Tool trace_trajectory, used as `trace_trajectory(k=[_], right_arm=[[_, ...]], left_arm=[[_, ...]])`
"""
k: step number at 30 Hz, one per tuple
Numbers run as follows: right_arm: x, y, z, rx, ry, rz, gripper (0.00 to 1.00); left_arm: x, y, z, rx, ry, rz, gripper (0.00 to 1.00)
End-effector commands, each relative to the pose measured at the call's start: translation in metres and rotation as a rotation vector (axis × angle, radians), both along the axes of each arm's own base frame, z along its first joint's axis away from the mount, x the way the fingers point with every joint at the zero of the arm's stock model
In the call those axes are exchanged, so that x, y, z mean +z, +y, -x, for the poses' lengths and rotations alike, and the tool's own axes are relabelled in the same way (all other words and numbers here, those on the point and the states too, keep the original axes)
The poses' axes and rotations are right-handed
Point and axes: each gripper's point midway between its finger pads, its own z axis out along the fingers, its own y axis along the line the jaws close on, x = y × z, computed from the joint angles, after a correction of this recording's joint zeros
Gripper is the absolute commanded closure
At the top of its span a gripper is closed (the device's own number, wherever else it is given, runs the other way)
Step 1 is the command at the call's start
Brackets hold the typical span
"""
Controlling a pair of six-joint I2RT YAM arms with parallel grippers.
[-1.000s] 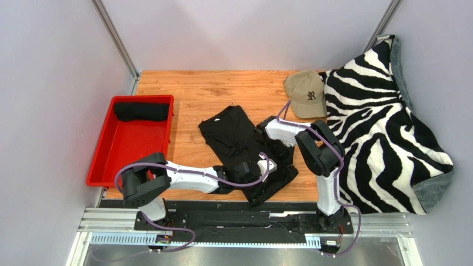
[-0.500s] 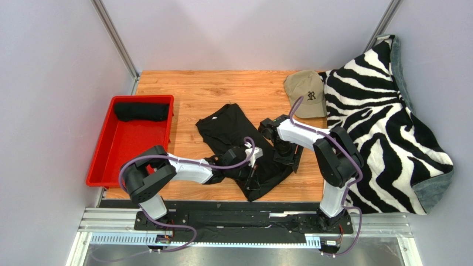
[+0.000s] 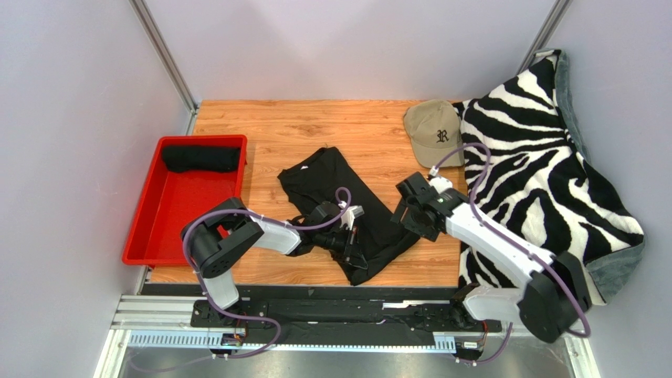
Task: Roll the t-shirts
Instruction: Roll the T-shirt to the center of the board.
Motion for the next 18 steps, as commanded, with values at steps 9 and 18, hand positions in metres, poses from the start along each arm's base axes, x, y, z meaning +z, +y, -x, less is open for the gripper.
trace_trajectory(k=[9, 18], right_arm=[[-0.001, 0.018, 0.034, 0.008, -0.145, -0.251, 0.90], [-0.009, 0.037, 0.053, 0.090, -0.117, -0.292, 1.00]], left_arm=[[-0.006, 0.003, 0.000, 0.007, 0.087, -0.030, 1.00], [-0.008, 0.003, -0.002, 0.007, 0.099, -0.053, 1.00]])
